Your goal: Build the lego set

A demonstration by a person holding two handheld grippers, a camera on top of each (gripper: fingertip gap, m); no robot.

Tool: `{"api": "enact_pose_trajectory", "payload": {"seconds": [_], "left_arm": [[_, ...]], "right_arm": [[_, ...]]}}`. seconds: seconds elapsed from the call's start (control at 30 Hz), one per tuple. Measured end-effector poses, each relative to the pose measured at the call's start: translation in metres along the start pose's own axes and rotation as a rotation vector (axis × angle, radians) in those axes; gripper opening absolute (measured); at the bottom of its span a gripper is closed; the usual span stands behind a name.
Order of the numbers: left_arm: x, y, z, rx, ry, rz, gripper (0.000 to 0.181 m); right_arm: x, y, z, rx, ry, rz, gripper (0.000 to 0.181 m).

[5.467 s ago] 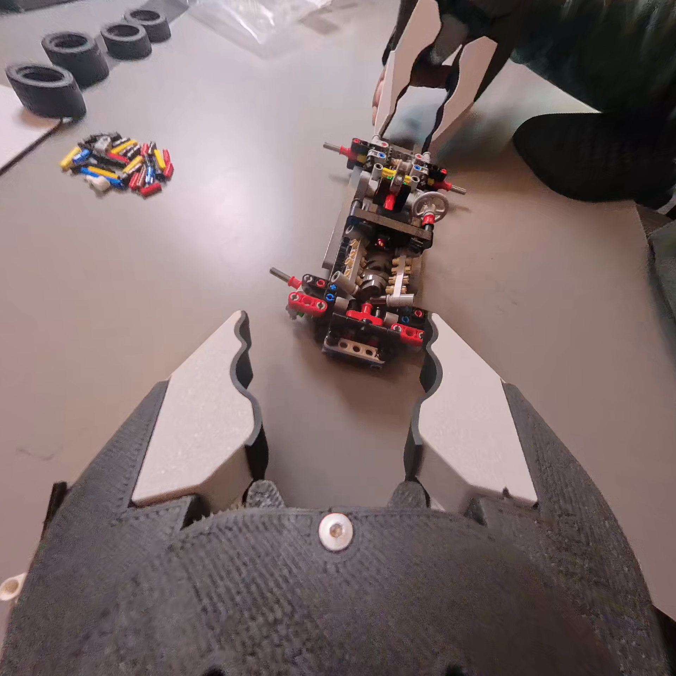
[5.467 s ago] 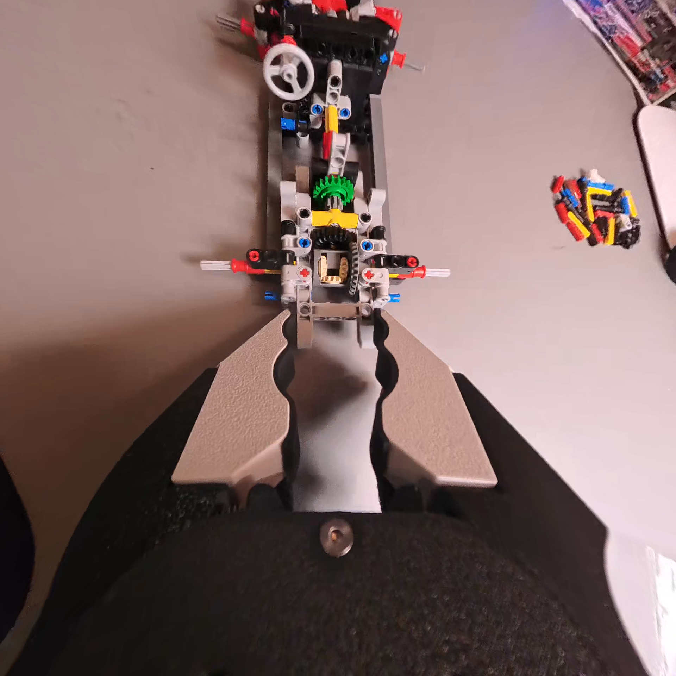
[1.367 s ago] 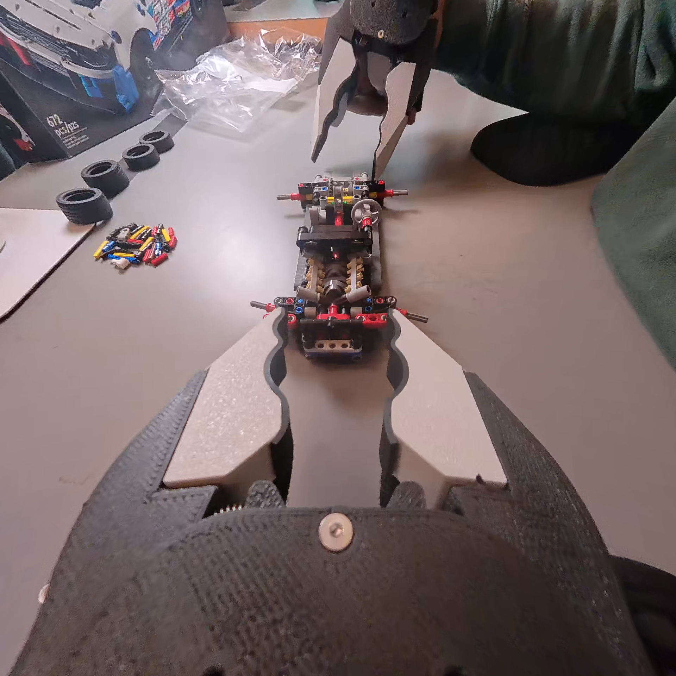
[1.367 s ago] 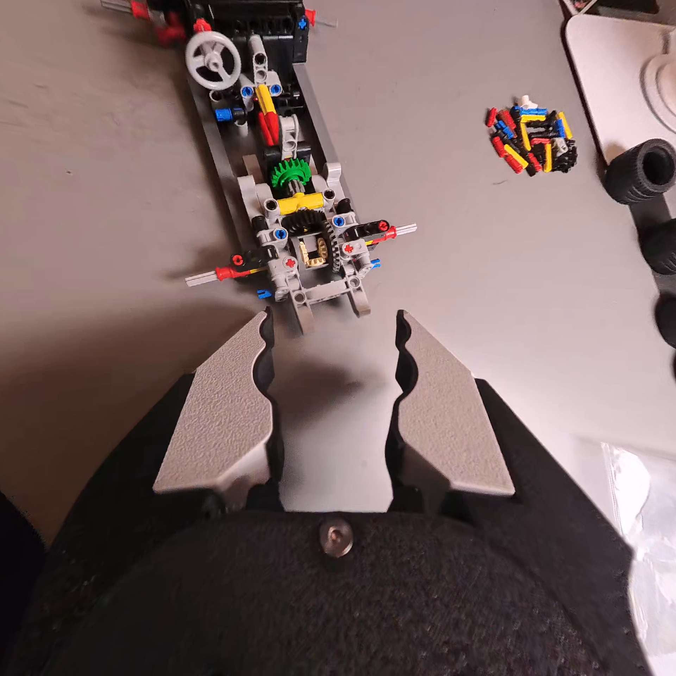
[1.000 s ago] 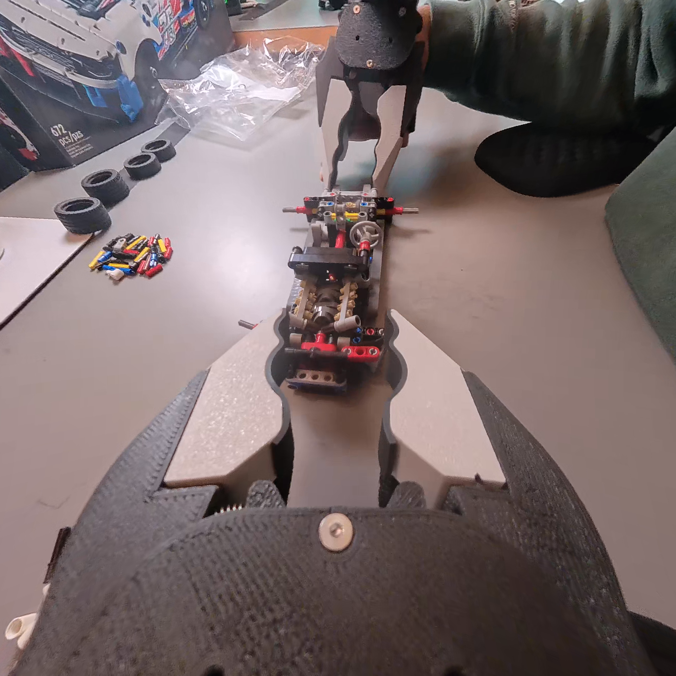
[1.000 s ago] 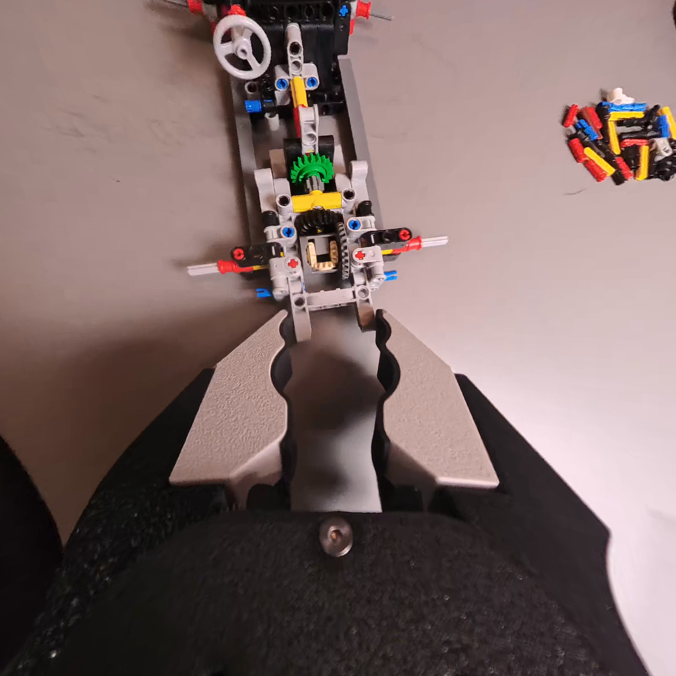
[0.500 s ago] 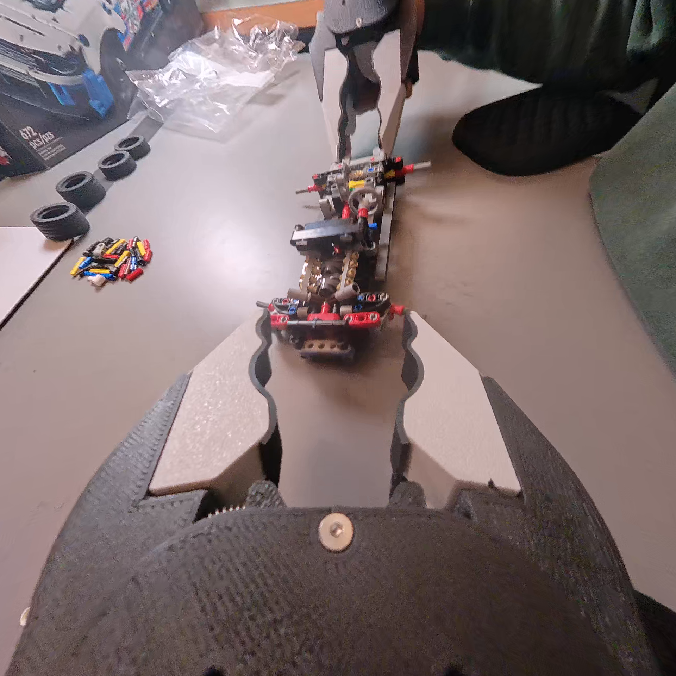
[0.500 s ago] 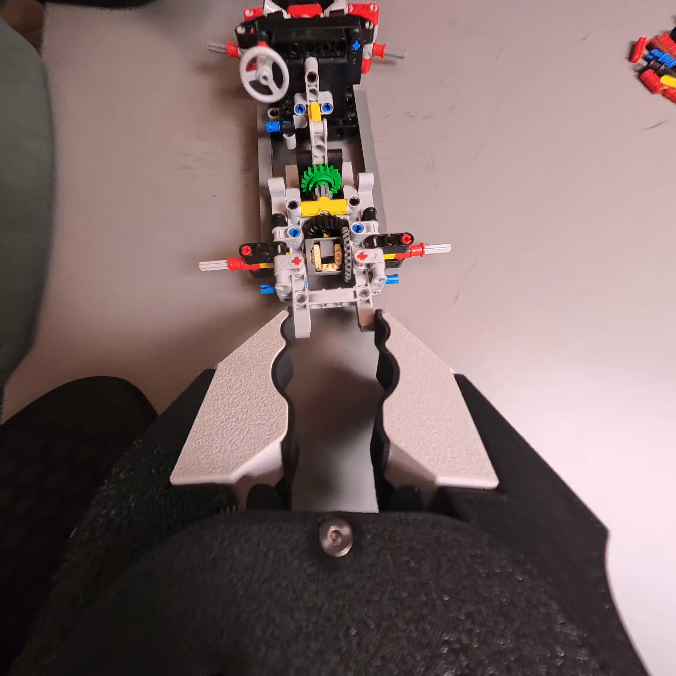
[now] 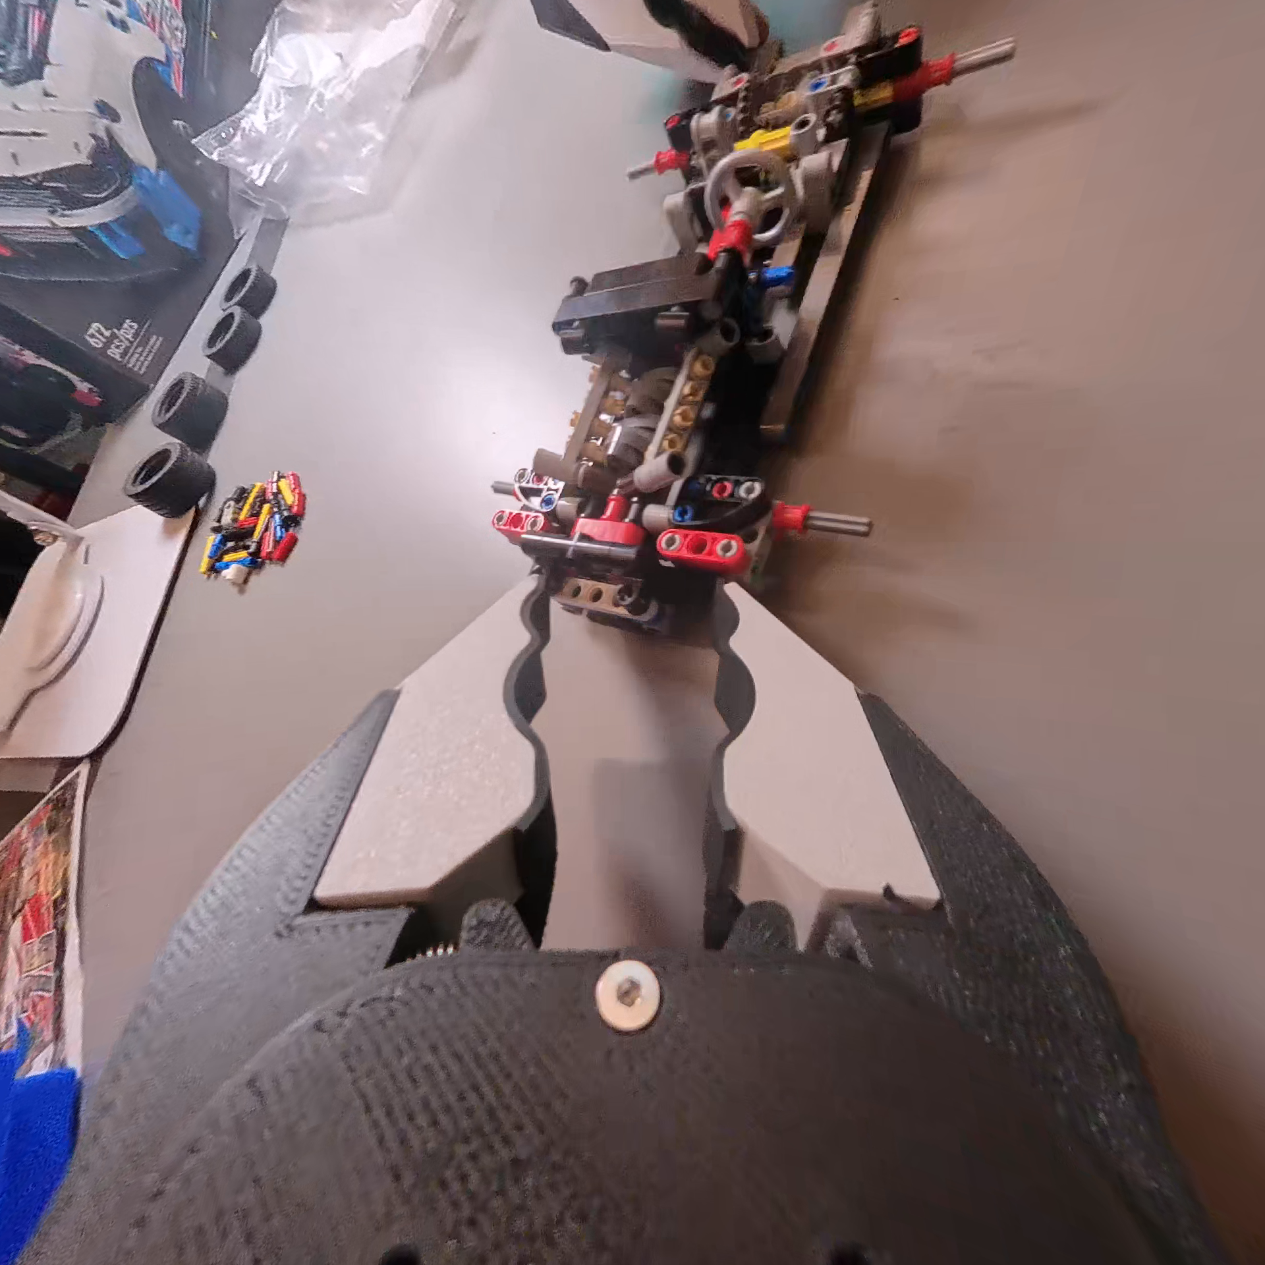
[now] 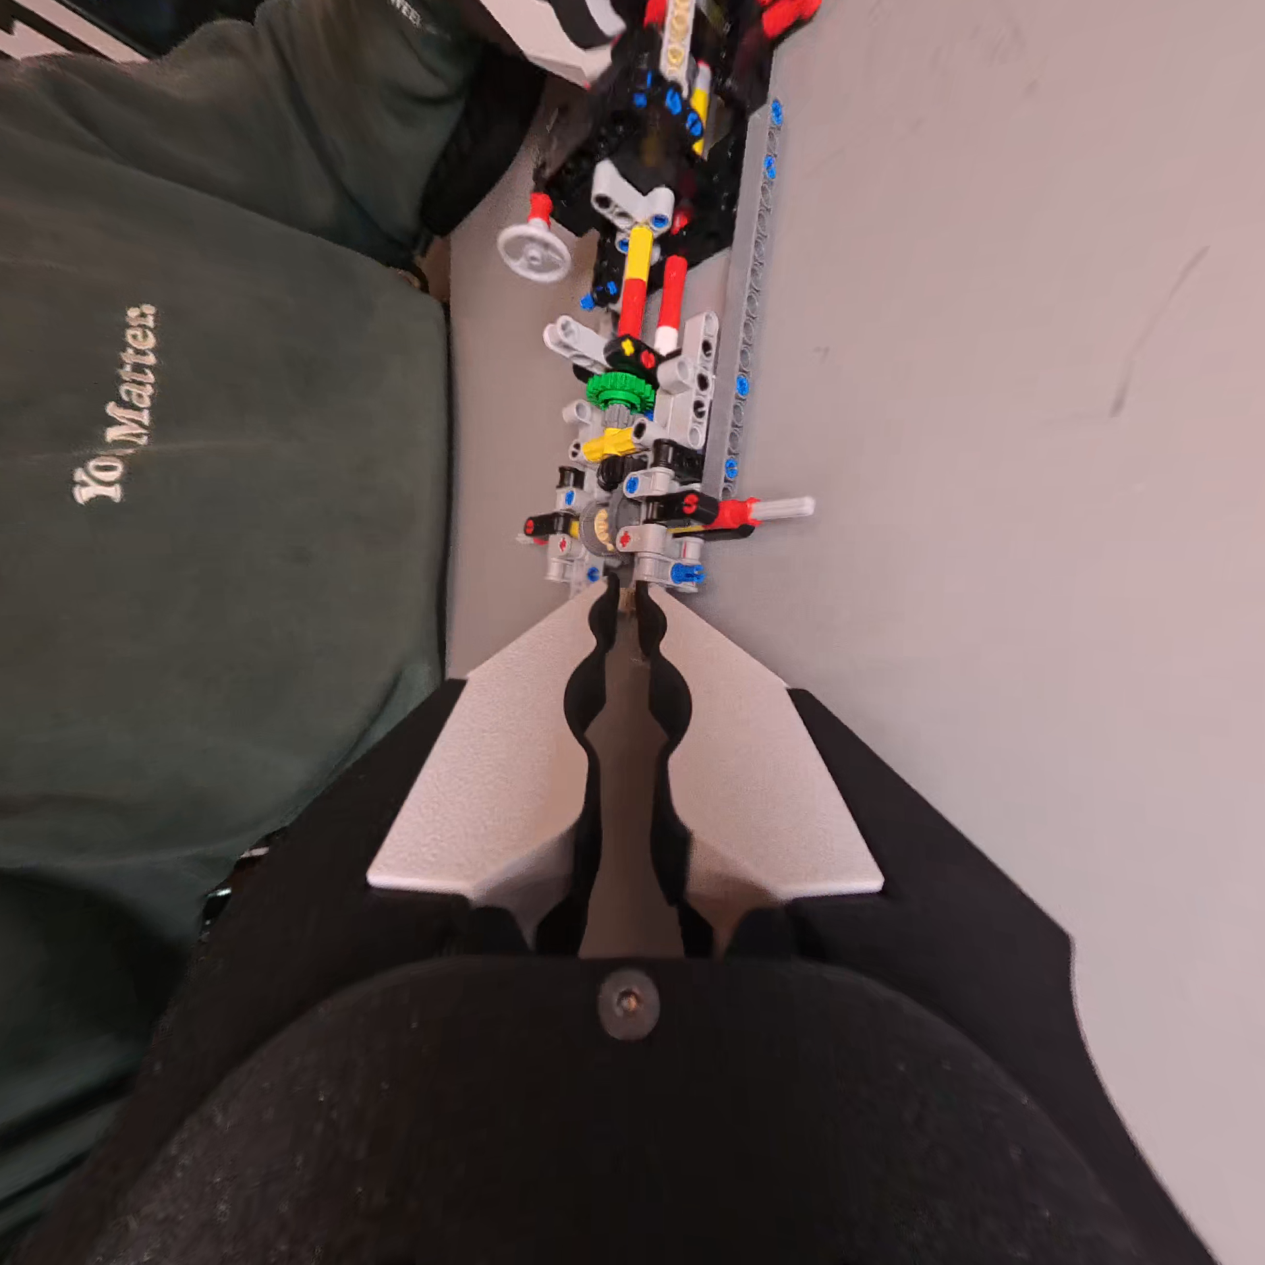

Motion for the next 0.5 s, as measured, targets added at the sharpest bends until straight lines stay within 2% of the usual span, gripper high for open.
{"api": "enact_pose_trajectory", "payload": {"seconds": [0.17,0.3,0.4,0.5], "left_arm": [[0.0,0.0,0.004,0.002,0.028,-0.011,0.031],[-0.001,0.001,0.005,-0.014,0.041,-0.022,0.031],[-0.001,0.0,0.004,-0.021,0.027,-0.016,0.027],[-0.004,-0.003,0.0,-0.044,0.004,0.023,0.011]], "right_arm": [[-0.002,-0.002,-0.006,0.081,-0.05,0.013,0.011],[-0.001,-0.003,-0.015,0.22,-0.158,0.048,0.022],[0.0,-0.004,-0.023,0.417,-0.29,0.095,0.037],[0.003,-0.005,-0.035,0.651,-0.502,0.131,0.057]]}}
Point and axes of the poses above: each gripper's, where its closed fingertips meet, y out along the fingers, x out of its underside, z = x × y across the jaws, the point moved 8 cm from there along -y, back along the fingers, and after that the axes turned 7 degrees about y, right-handed, at the moved point
